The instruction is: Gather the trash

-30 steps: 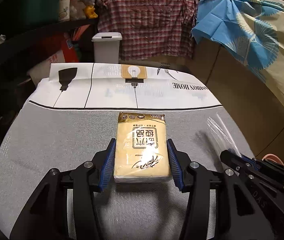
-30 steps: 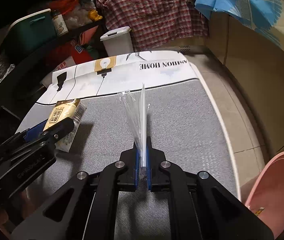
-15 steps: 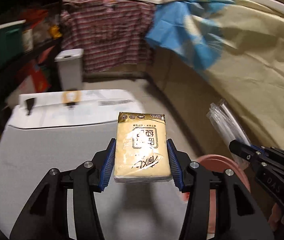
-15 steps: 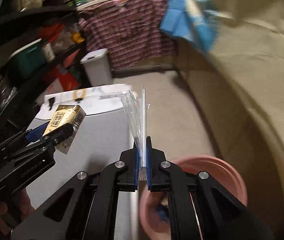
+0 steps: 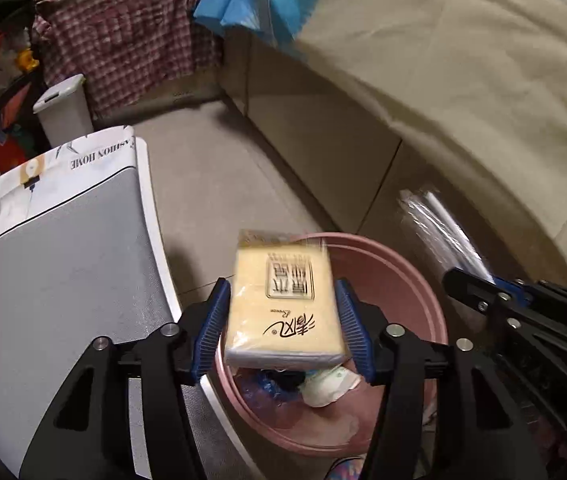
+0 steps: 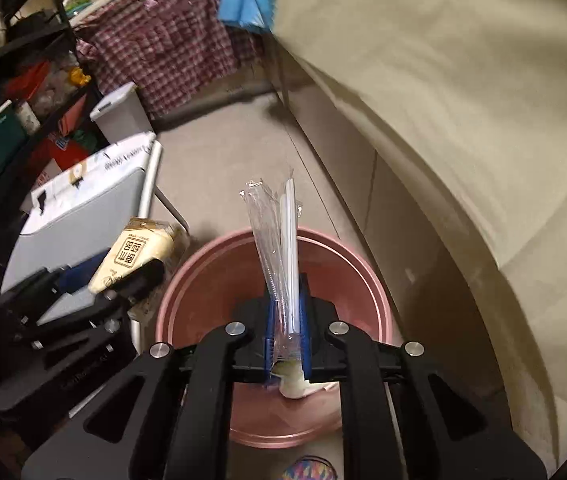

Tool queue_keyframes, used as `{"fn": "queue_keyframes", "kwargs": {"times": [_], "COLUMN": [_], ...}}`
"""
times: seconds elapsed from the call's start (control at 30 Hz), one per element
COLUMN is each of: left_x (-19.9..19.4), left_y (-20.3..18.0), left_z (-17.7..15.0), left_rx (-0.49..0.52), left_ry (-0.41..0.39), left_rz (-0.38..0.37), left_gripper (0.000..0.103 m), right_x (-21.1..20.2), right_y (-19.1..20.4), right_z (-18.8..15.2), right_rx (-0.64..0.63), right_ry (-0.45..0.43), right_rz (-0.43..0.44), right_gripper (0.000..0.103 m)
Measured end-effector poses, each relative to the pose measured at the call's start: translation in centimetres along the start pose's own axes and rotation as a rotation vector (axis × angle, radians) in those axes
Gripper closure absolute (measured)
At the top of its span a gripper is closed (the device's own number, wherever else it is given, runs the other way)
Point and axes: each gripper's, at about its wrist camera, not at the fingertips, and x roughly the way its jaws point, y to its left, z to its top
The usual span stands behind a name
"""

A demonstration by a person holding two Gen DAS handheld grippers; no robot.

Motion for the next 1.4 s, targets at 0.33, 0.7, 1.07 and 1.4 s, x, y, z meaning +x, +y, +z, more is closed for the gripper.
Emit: {"fn": "queue_keyframes", "kwargs": {"times": [0.33,0.7,1.07,1.4], "left_x": [-0.3,-21.4,-36.2,-39.6], "left_y": [0.6,6.3,9.9,8.2], "left_z": [0.2,-2.2,-10.4,-17.6], "left_rx": [-0.012,-0.043,-0.073,-0.044], "left_ry": [0.012,-0.356,-0.489,-0.43], "left_rz": [-0.01,0.139,0.339,0.304], "left_gripper": [0.04,0.021,0.021,0.021], "right_x": [0.4,-17.3,-29.3,-33.0], "right_y": [-0.6,8.9,16.7,17.4], "right_z": [-0.4,-3.3,-11.0,-18.8], "right_rx": [0.023,-0.142,-0.152,-0.171], "right_ry": [0.016,-0.404,-0.552,-0.546], "right_rz": [-0.017,-0.023,-0.003,-0.032], "right_gripper": [0.046,0.005,0.005,0.005]}}
